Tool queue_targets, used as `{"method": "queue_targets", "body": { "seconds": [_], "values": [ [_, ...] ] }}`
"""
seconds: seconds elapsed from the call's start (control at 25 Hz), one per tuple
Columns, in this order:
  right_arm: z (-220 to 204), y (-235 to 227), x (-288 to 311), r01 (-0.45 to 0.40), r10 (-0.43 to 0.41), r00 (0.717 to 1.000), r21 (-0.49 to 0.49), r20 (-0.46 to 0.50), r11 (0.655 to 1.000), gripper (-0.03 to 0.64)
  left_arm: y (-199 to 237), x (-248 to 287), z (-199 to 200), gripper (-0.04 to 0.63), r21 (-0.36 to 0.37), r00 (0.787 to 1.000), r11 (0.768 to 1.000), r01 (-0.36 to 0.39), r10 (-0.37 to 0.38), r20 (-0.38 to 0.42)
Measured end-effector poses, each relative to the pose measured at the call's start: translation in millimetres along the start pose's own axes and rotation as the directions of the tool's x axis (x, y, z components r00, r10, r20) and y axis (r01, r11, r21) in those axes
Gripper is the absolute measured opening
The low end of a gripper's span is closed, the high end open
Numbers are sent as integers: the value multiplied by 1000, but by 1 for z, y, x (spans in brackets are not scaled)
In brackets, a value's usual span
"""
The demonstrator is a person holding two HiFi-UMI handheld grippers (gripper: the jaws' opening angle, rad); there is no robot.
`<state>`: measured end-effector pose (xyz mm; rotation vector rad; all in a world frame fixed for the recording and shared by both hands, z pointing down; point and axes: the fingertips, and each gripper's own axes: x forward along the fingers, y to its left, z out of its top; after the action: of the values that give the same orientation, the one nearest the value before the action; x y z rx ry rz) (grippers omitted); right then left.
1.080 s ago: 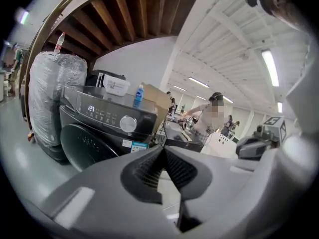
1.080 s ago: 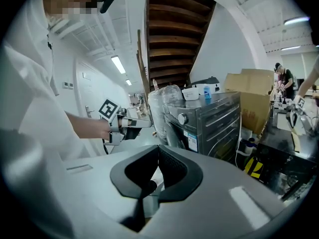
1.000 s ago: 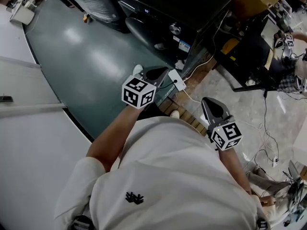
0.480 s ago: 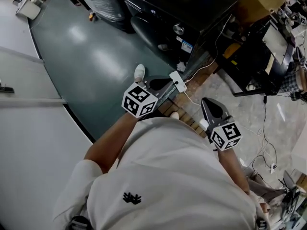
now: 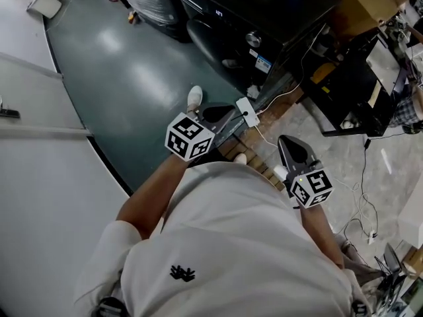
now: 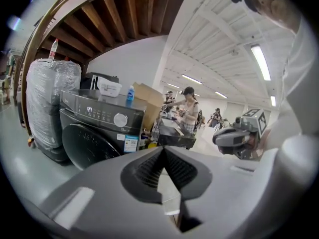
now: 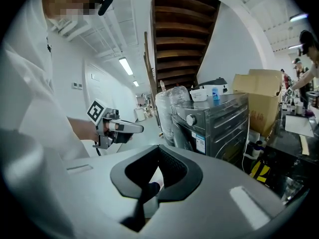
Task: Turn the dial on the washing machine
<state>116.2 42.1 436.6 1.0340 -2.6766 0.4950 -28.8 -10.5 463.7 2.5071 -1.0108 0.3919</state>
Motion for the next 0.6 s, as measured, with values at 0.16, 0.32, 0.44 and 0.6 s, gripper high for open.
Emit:
{"method": "queue_targets", "body": {
  "seconds": [0.16, 0.32, 0.44, 0.6],
  "values": [
    [-3, 3, 3, -13, 13, 1000, -2, -7, 1000, 2, 3, 1, -1, 55, -18, 1000, 1000, -13, 13, 5],
    [-5, 4, 5, -18, 18, 1000, 2, -16, 1000, 2, 4, 1, -1, 55, -19, 1000, 1000, -17, 17, 4],
    [-7, 5, 5, -22, 22, 1000, -2, -16, 1000, 2, 5, -1, -3, 55, -20, 1000, 1000, -23, 23, 6],
    [-8, 4, 7, -24, 24, 1000, -5, -19, 1000, 2, 10, -3, -4, 55, -24, 999, 999, -31, 32, 5]
  ]
}}
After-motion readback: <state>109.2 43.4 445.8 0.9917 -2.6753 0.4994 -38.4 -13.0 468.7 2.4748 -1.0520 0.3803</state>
